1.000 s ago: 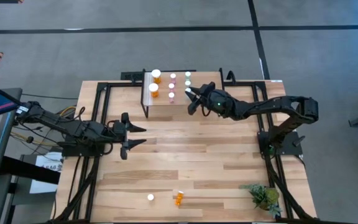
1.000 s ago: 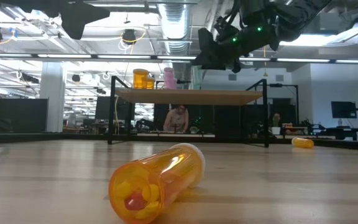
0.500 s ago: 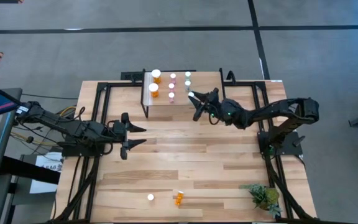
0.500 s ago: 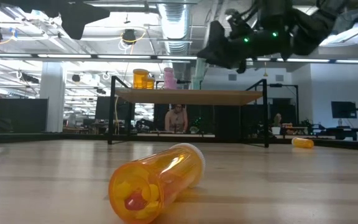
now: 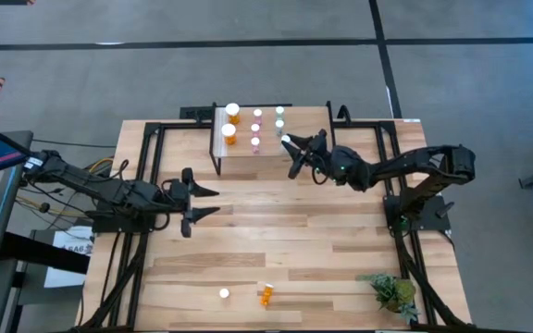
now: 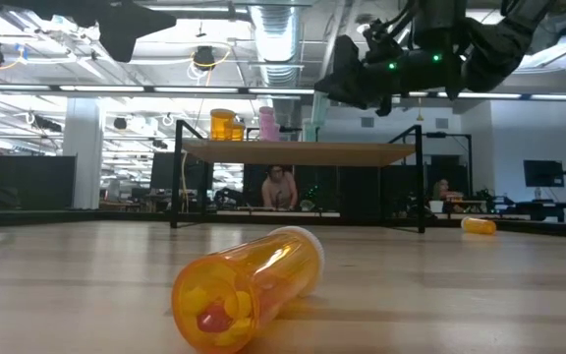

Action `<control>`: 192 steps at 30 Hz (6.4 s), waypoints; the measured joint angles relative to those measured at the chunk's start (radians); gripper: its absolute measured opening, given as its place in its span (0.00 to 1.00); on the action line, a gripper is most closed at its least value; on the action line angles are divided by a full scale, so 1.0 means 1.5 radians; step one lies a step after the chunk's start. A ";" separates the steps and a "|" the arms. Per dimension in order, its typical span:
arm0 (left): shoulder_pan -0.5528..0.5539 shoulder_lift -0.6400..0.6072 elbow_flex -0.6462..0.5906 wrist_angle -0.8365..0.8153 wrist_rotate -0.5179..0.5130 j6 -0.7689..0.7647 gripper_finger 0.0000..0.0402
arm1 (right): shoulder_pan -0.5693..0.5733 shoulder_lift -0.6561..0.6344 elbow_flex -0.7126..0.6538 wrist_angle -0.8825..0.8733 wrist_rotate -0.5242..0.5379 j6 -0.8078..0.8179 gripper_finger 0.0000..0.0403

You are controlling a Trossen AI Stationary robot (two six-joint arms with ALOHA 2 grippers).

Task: Pick and place medicine bottles onto shelf by color
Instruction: Put the small blue pill bottle aligned with other small blue pill bottles on the shelf, then put the top small orange pill bottle on the shelf

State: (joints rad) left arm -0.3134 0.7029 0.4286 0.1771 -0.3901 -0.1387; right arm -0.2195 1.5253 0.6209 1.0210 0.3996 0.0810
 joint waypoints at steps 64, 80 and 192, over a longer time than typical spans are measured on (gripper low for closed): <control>0.000 0.012 0.000 0.000 -0.006 0.002 0.48 | 0.014 0.093 0.128 -0.194 0.106 -0.009 0.32; 0.000 0.012 0.000 -0.001 -0.006 0.002 0.48 | 0.000 0.068 0.128 -0.251 0.106 0.048 0.32; 0.000 0.012 0.000 0.001 0.006 -0.010 0.48 | -0.004 -0.283 -0.096 -1.134 0.013 0.613 0.57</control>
State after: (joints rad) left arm -0.3136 0.7204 0.4286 0.1780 -0.3805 -0.1543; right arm -0.2251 1.1001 0.4762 -0.6798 0.4193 1.0012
